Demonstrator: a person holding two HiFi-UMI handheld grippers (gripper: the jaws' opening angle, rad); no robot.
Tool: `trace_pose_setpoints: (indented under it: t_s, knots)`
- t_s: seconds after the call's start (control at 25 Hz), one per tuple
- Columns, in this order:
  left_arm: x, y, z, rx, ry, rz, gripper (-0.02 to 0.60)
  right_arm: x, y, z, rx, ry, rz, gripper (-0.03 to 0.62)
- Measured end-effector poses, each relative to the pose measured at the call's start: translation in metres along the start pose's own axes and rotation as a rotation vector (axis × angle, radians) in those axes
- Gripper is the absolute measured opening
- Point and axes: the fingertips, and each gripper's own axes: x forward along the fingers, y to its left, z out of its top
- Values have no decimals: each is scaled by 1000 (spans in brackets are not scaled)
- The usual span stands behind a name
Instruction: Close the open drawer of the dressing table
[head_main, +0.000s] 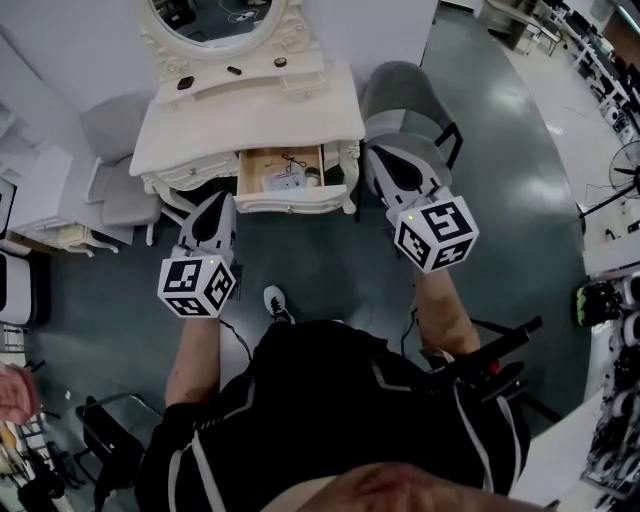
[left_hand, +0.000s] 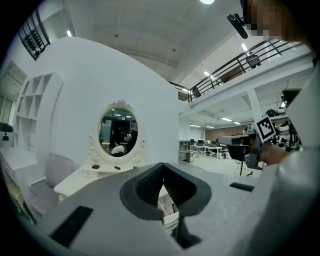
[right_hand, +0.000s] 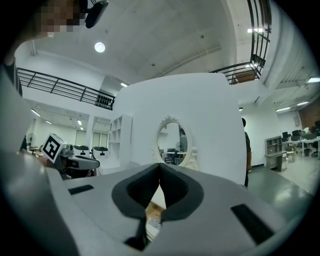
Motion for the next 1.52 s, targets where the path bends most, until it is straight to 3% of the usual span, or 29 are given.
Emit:
trace_pose_setpoints:
  t_s: [0.36,0.56,0.76,1.08,1.52]
  knots:
    - [45,58,-8,-19,11,-66,5,62,-2,-19,11,46,-45,5]
    - [69,82,-17,25,26,-95,5,95,2,-42,23,77,-46,5]
    - [89,108,-37,-1,53,-117,5,127,7,-68,39,119,-56,5]
    - [117,150,-91,14,152,-122,5,168,9,-119,72,188,-94,6]
    - [131,184,-184,12,269,-284,5,182,23,-228,114,354,-200,10]
